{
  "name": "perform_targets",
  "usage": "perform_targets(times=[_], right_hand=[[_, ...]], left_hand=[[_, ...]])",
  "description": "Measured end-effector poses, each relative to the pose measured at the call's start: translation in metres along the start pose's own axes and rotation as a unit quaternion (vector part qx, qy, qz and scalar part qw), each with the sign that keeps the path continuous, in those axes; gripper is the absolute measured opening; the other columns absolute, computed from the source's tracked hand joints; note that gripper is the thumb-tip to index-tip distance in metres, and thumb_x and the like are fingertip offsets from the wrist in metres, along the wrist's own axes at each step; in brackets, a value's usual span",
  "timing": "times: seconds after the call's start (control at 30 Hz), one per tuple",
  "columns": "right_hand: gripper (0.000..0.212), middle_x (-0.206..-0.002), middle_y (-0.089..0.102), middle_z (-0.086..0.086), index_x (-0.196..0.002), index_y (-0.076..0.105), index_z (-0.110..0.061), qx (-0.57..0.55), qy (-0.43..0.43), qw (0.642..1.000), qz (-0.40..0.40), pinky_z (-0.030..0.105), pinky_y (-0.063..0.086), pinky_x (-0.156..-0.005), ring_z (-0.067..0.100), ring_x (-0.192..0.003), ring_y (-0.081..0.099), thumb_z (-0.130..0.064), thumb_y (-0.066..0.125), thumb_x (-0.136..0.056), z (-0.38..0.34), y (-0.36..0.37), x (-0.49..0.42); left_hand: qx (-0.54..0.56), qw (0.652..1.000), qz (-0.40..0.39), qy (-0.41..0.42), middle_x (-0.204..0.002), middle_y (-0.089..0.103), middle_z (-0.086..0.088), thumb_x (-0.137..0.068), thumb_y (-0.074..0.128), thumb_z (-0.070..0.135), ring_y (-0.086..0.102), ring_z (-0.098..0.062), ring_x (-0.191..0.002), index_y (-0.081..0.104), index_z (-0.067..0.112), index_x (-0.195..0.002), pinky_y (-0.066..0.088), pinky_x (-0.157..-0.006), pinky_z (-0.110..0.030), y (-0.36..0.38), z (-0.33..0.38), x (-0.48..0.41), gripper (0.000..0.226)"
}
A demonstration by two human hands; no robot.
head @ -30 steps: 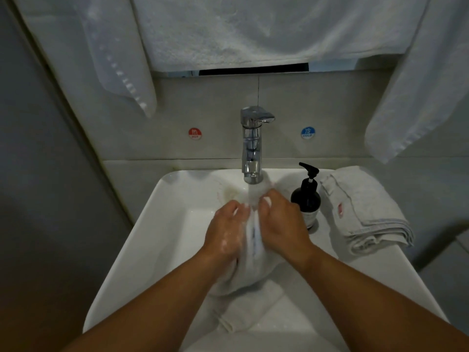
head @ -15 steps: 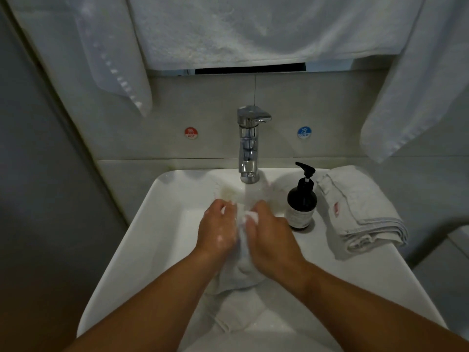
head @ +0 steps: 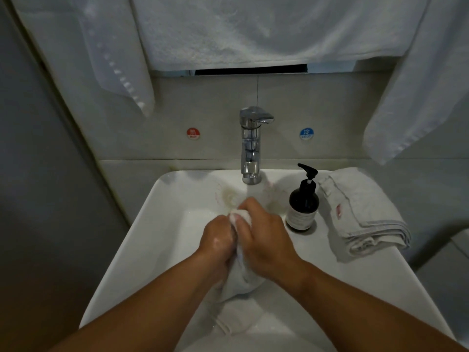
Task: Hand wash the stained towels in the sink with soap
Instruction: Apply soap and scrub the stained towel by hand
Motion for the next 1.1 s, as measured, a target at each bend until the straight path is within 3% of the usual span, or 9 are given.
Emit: perform_targets(times=[0.1, 0.2, 0.4, 0.57, 0.67, 0.77, 0.93, 1.03, 1.1], right_hand=[[0.019, -0.084, 0.067, 0.002, -0.105, 0.056, -0.024, 0.014, 0.049, 0.996, 0.077, 0.039, 0.054, -0.068, 0.023, -0.077, 0.066, -0.039, 0.044, -0.101, 0.022, -0.020, -0.021], [0.019, -0.092, 0.067, 0.009, -0.106, 0.052, -0.020, 0.054, 0.131, 0.989, 0.051, 0.037, 0.050, -0.074, 0.031, -0.089, 0.065, -0.035, 0.041, -0.105, 0.053, -0.025, -0.017], [0.019, -0.080, 0.064, -0.002, -0.104, 0.053, -0.025, 0.031, -0.048, 0.998, 0.028, 0.033, 0.050, -0.064, 0.018, -0.072, 0.063, -0.041, 0.045, -0.099, -0.015, -0.005, 0.000], [0.022, -0.080, 0.057, -0.001, -0.113, 0.052, -0.020, 0.087, 0.117, 0.989, 0.035, 0.035, 0.048, -0.071, 0.029, -0.088, 0.066, -0.036, 0.039, -0.106, 0.044, -0.026, -0.021], [0.014, -0.089, 0.065, 0.003, -0.107, 0.046, -0.024, 0.096, 0.032, 0.995, -0.012, 0.036, 0.050, -0.070, 0.026, -0.084, 0.066, -0.036, 0.041, -0.106, 0.016, -0.007, 0.002], [0.016, -0.080, 0.063, -0.003, -0.104, 0.050, -0.025, 0.065, -0.053, 0.996, 0.031, 0.037, 0.052, -0.063, 0.021, -0.072, 0.064, -0.040, 0.044, -0.102, -0.011, -0.007, 0.004], [0.017, -0.083, 0.058, 0.001, -0.106, 0.051, -0.021, 0.055, 0.129, 0.989, 0.056, 0.035, 0.048, -0.069, 0.028, -0.084, 0.064, -0.036, 0.042, -0.106, 0.045, -0.029, -0.020], [0.016, -0.086, 0.065, 0.006, -0.105, 0.050, -0.023, 0.051, 0.044, 0.998, 0.009, 0.038, 0.051, -0.068, 0.025, -0.079, 0.064, -0.038, 0.045, -0.103, 0.011, -0.012, 0.004], [0.018, -0.080, 0.065, 0.001, -0.101, 0.051, -0.024, 0.021, -0.041, 0.999, 0.012, 0.028, 0.049, -0.062, 0.017, -0.071, 0.063, -0.041, 0.047, -0.100, -0.019, -0.006, 0.013]], left_hand=[[-0.006, 0.998, -0.019, 0.053, -0.093, 0.076, -0.011, -0.103, 0.054, 0.036, 0.073, -0.029, -0.089, 0.072, 0.013, -0.101, 0.060, -0.088, -0.048, 0.009, 0.011, 0.005, 0.029], [0.034, 0.996, -0.014, 0.078, -0.091, 0.077, -0.009, -0.103, 0.054, 0.034, 0.074, -0.028, -0.088, 0.073, 0.013, -0.099, 0.060, -0.086, -0.045, 0.009, 0.020, 0.008, 0.028], [0.068, 0.996, 0.005, -0.055, -0.085, 0.075, -0.022, -0.102, 0.054, 0.023, 0.072, -0.037, -0.082, 0.074, 0.002, -0.097, 0.061, -0.079, -0.044, 0.001, -0.002, 0.008, 0.030], [0.165, 0.983, -0.050, -0.062, -0.094, 0.077, -0.021, -0.101, 0.057, 0.038, 0.075, -0.036, -0.083, 0.075, 0.002, -0.105, 0.060, -0.083, -0.045, 0.018, 0.008, 0.018, 0.041], [0.113, 0.992, 0.016, -0.045, -0.088, 0.077, -0.016, -0.102, 0.055, 0.037, 0.074, -0.037, -0.083, 0.074, 0.006, -0.105, 0.060, -0.087, -0.049, 0.001, 0.004, 0.007, 0.037], [0.076, 0.996, 0.015, -0.048, -0.085, 0.077, -0.016, -0.102, 0.054, 0.033, 0.073, -0.036, -0.084, 0.076, 0.007, -0.101, 0.061, -0.082, -0.047, 0.001, -0.001, 0.011, 0.034], [0.150, 0.987, -0.040, -0.030, -0.091, 0.077, -0.018, -0.103, 0.055, 0.033, 0.076, -0.034, -0.082, 0.075, 0.004, -0.103, 0.060, -0.080, -0.042, 0.016, 0.012, 0.019, 0.035], [0.113, 0.994, 0.005, -0.006, -0.084, 0.077, -0.012, -0.103, 0.053, 0.035, 0.074, -0.032, -0.079, 0.073, 0.006, -0.103, 0.061, -0.080, -0.042, 0.003, 0.011, 0.009, 0.035], [0.099, 0.995, 0.007, -0.028, -0.070, 0.073, -0.010, -0.104, 0.051, 0.030, 0.070, -0.026, -0.069, 0.070, 0.006, -0.093, 0.059, -0.066, -0.033, 0.000, 0.003, 0.009, 0.032]])
Point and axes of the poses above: each hand's wrist, its own x-axis away from the middle knuckle, its own y-axis out of the palm, z = x × y, the point moved 9 cm from there along -x, towards the middle knuckle
